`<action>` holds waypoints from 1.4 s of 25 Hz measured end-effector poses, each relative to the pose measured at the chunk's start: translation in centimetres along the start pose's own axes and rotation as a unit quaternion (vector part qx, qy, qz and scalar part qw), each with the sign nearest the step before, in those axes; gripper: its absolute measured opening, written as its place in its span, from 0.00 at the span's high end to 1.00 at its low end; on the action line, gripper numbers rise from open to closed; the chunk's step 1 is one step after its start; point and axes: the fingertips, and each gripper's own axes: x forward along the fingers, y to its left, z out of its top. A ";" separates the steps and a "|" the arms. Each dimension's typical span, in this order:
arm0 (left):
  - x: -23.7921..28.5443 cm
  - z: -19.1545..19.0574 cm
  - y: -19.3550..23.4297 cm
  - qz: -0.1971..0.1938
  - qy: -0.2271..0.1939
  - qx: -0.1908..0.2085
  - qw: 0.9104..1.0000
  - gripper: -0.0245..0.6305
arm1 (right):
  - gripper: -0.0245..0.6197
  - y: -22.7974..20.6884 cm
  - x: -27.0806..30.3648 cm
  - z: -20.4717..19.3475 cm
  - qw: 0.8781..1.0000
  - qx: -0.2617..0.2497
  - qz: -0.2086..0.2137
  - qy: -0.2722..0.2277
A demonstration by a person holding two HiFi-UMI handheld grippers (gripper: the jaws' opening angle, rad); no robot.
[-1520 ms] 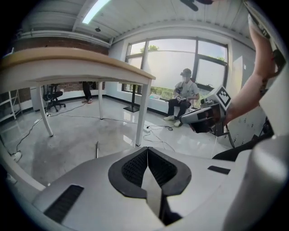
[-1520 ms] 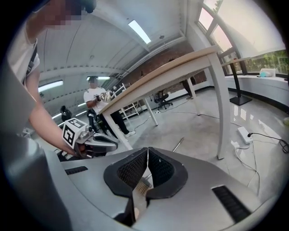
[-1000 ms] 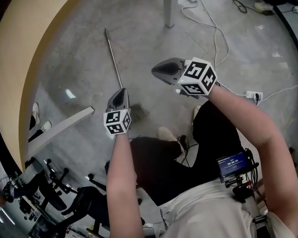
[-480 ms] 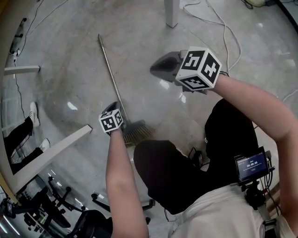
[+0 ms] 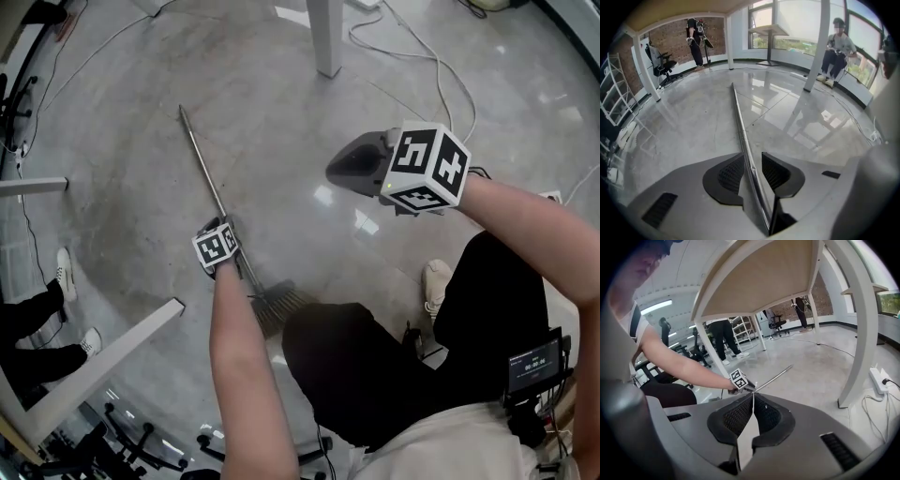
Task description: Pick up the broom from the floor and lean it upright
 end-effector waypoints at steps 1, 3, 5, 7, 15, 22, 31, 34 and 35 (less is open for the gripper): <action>0.5 0.3 0.0 0.002 0.000 0.000 1.000 0.78 | 0.93 0.1 -0.1 -0.2 1.000 -0.005 0.001 0.003; 1.5 0.6 0.2 0.010 0.005 -0.004 1.000 0.78 | 0.93 0.0 -0.3 -0.6 1.000 -0.011 -0.003 0.007; 2.4 0.4 0.6 0.020 0.016 -0.010 1.000 0.78 | 0.93 -0.6 -0.5 -0.9 1.000 -0.005 -0.011 0.005; 3.0 -0.3 0.8 0.025 0.027 -0.021 0.999 0.78 | 0.93 -1.2 -0.6 -1.1 1.000 0.007 -0.018 -0.001; 2.7 -1.2 -0.3 0.004 0.049 -0.078 0.996 0.83 | 0.93 -1.6 -0.7 -0.6 1.000 -0.006 -0.029 -0.010; -1.5 -1.1 -2.6 -0.037 -0.012 -0.082 0.996 0.84 | 0.93 -0.6 0.2 0.1 1.000 -0.015 -0.017 -0.009; -12.8 -0.9 -10.3 -0.113 -0.123 0.023 0.986 0.85 | 0.93 -0.9 0.9 0.1 0.999 -0.020 0.005 -0.025; -17.0 -1.5 -12.8 -0.120 -0.146 0.067 0.980 0.85 | 0.93 -0.9 -0.1 1.3 0.998 0.014 0.013 -0.053; -18.3 -1.5 -13.4 -0.120 -0.151 0.082 0.978 0.85 | 0.93 -0.6 -0.5 1.8 0.998 0.025 0.018 -0.062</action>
